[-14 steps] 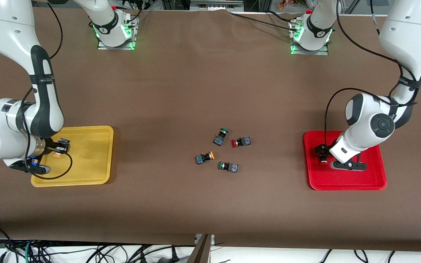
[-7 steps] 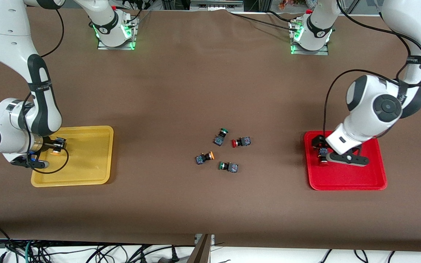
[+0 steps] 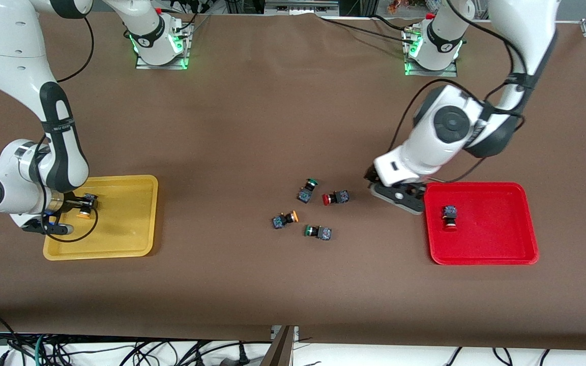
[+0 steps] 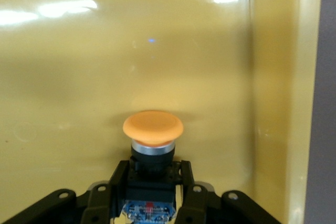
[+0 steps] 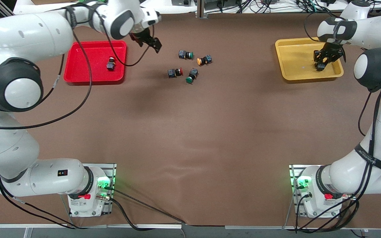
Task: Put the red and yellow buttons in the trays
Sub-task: 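Release the red button in the red tray and reach the left gripper to another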
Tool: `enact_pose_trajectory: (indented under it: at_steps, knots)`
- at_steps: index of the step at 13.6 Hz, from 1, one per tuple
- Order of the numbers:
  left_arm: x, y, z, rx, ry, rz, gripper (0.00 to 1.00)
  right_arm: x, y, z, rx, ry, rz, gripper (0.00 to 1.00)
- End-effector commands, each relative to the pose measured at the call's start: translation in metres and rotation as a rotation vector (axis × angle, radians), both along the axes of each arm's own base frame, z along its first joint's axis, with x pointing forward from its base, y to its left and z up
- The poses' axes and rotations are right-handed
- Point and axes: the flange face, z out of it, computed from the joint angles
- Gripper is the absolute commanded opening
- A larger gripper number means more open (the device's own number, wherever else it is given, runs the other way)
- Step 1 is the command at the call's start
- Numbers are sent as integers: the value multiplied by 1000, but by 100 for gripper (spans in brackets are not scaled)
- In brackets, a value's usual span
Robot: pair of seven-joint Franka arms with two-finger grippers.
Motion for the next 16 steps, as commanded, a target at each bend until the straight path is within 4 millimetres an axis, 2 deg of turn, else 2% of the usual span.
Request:
enact_pose_trajectory:
  at_steps: [1,2,4,6,7,8,10,14,16]
  knots:
    - [0,-48,-12,94,-69,-227,100,-5,-4,-1,28,-10,0,73]
    - [-7,-61,-18,123,-81,-311,100,-3,-2,2,28,-15,3,96]
    - [-14,-71,-33,141,-63,-473,100,1,3,13,30,-24,4,99]
    - [-18,-75,-45,145,-49,-591,100,10,18,28,39,-48,25,99]
    - [-26,-86,-59,143,-33,-626,100,14,24,36,41,-54,29,99]
    - [-27,-88,-72,163,-31,-666,100,16,36,44,44,-52,19,98]
    - [-30,-90,-98,193,-36,-725,100,19,75,56,39,-33,-44,98]
    - [-36,-95,-144,168,-38,-764,100,22,166,73,7,-60,-202,98]
    - [-38,-96,-153,161,-32,-767,100,19,211,80,-6,-72,-274,99]
